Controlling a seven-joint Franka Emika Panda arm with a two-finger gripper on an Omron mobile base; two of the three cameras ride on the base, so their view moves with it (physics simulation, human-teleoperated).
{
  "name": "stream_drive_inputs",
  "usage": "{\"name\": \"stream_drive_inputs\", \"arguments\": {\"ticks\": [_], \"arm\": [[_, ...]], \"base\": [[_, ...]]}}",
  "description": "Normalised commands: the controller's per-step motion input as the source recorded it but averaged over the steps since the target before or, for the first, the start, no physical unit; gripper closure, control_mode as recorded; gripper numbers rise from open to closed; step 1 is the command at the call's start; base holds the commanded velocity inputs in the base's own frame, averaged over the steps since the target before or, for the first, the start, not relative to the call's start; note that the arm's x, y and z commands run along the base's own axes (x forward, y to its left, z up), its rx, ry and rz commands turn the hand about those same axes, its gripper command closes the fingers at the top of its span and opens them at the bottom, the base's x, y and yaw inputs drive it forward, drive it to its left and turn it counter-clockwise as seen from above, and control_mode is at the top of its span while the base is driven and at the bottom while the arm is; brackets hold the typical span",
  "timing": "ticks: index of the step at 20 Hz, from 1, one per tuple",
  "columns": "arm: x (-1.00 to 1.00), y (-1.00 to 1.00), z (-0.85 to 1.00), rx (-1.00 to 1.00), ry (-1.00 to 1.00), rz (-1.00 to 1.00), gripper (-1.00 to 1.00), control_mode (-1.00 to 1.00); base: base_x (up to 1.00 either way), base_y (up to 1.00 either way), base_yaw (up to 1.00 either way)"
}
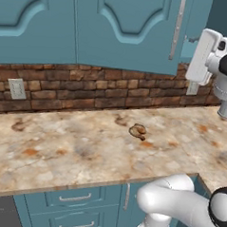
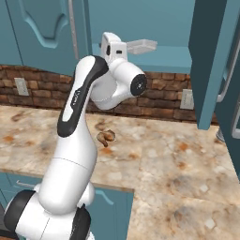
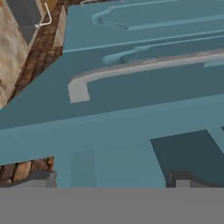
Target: Retrieve the tupperware from the cabinet, then place the raw meat into the tupperware to avoid contamination.
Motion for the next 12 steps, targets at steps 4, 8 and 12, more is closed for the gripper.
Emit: {"name": "stream_drive_inputs", "arguments": {"ticks": [4, 8, 12], "arm": [[0.21, 0.02, 0.00, 0.00, 0.00, 0.04, -1.00, -1.00], [0.10, -0.03, 0.00, 0.00, 0.00, 0.01, -1.00, -1.00], [0.13, -0.01, 0.00, 0.00, 0.00, 0.00, -1.00, -1.00]], "base": [[0.00, 0.00, 0.00], [0.00, 0.00, 0.00], [0.00, 0.00, 0.00]]}}
